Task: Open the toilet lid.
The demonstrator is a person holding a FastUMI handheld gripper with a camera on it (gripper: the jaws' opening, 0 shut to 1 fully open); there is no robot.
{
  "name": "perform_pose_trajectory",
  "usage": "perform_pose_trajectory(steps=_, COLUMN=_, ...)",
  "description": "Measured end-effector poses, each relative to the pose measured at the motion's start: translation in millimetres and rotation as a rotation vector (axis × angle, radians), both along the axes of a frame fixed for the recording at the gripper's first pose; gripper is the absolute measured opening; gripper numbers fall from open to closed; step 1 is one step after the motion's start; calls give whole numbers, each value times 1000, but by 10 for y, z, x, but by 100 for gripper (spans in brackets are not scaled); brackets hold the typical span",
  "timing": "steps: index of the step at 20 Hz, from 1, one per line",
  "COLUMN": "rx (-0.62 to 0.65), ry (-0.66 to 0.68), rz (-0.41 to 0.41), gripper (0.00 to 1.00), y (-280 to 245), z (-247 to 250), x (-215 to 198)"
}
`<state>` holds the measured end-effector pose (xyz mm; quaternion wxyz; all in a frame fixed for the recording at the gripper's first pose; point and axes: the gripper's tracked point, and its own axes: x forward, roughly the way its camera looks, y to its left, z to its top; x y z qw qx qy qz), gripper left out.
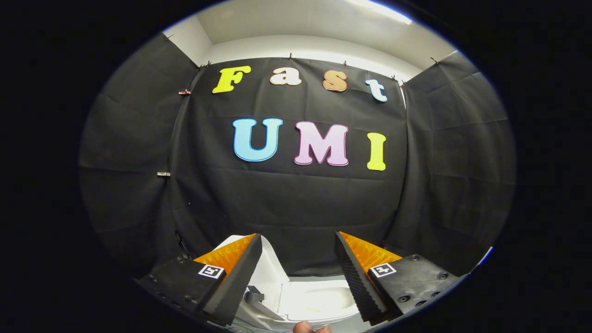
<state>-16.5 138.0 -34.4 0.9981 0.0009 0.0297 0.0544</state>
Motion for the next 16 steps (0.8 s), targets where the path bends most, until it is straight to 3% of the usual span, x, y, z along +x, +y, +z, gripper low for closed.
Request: perform_pose_trajectory(steps=16, rx=1, ry=4, rz=-5, gripper=98, y=-24, z=-13, x=-16)
